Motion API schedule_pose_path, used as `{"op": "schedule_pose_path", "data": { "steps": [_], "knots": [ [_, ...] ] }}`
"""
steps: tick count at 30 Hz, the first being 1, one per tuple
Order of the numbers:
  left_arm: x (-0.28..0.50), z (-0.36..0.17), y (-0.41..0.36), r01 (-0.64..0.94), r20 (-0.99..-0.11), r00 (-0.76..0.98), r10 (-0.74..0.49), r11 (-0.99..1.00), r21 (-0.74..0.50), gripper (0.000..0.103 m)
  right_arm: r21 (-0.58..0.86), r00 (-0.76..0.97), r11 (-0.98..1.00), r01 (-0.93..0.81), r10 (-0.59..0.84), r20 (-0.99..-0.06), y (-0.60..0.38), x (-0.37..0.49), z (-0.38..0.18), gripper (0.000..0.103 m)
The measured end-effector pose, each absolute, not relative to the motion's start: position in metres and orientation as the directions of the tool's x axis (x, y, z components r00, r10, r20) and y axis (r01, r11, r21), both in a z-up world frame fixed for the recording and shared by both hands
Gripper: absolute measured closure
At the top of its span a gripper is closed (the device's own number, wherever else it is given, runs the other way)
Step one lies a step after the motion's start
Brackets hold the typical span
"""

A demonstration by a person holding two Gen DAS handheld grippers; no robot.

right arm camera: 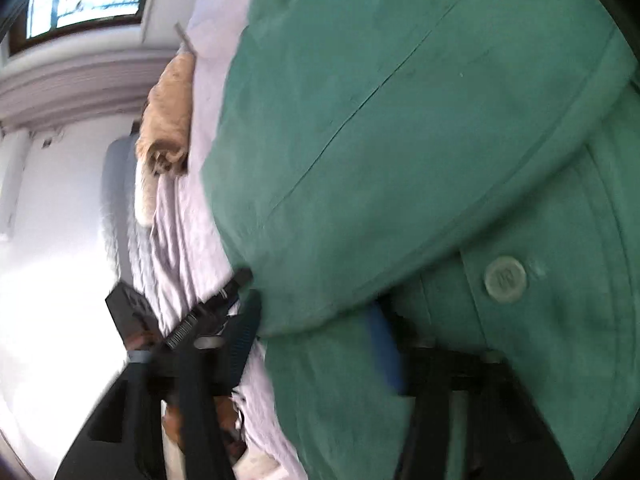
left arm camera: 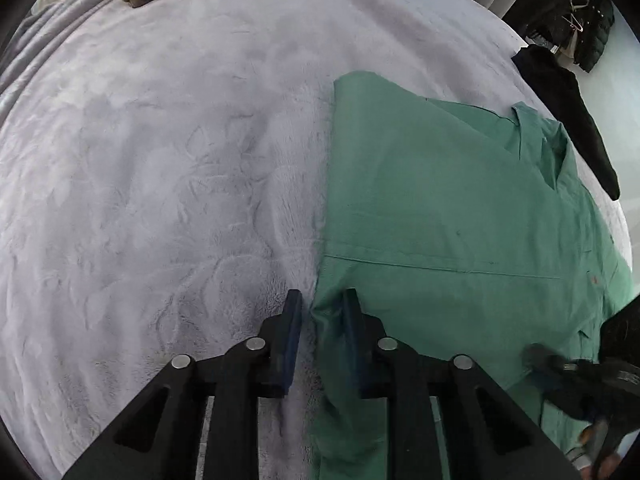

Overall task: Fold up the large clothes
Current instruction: 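Open the left tool to release the folded sleeve and withdraw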

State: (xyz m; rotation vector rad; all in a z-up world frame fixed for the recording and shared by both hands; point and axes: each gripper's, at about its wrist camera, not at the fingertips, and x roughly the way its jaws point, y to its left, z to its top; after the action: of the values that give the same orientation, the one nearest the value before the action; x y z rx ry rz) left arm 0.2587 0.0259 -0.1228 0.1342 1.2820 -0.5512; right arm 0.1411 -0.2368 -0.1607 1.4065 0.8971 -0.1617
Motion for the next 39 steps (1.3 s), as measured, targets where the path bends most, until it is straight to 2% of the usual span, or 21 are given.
{"op": "schedule_pose_path", "data": {
  "steps": [5,8,13,16,21,25,28,31,35,39],
  "knots": [
    [0.248,-0.133,0.026,0.517,-0.938,0.251,-0.237,0.852,-0.077,0.081,0.721,0.611,0.32,0.614,0.386,-0.691,-0.226,0.154,-0.159,0.099],
    [0.241,-0.143,0.031,0.512,-0.94,0.28,-0.196,0.859,-0.027,0.081,0.724,0.608,0.294,0.624,0.399,-0.686,-0.229,0.15,-0.166,0.1],
    [0.219,-0.111,0.045,0.491,-0.922,0.348,-0.173,0.871,0.022,0.081,0.676,0.536,0.44,0.591,0.413,-0.736,-0.218,0.134,-0.145,0.099],
    [0.206,-0.083,0.044,0.505,-0.898,0.374,-0.231,0.863,-0.012,0.081,0.642,0.543,0.508,0.574,0.35,-0.763,-0.228,0.114,-0.123,0.097],
    [0.21,-0.071,0.005,0.535,-0.874,0.393,-0.286,0.844,-0.036,0.08,0.544,0.586,0.567,0.618,0.129,-0.8,-0.285,0.105,-0.084,0.096],
    [0.23,-0.094,-0.028,0.545,-0.879,0.381,-0.288,0.837,-0.038,0.08,0.477,0.556,0.575,0.665,0.045,-0.83,-0.323,0.108,-0.084,0.096],
    [0.245,-0.133,-0.039,0.502,-0.909,0.366,-0.198,0.865,0.013,0.08,0.405,0.47,0.568,0.716,0.036,-0.882,-0.342,0.1,-0.112,0.098],
    [0.25,-0.137,-0.026,0.484,-0.902,0.35,-0.253,0.873,-0.058,0.081,0.478,0.525,0.531,0.7,0.072,-0.848,-0.35,0.079,-0.124,0.103],
    [0.245,-0.117,-0.012,0.492,-0.907,0.39,-0.161,0.869,0.058,0.08,0.496,0.536,0.509,0.703,0.079,-0.84,-0.349,0.063,-0.118,0.099],
    [0.222,-0.089,0.015,0.509,-0.906,0.375,-0.199,0.86,0.022,0.08,0.509,0.539,0.512,0.692,0.103,-0.836,-0.338,0.048,-0.108,0.098]
  ]
}}
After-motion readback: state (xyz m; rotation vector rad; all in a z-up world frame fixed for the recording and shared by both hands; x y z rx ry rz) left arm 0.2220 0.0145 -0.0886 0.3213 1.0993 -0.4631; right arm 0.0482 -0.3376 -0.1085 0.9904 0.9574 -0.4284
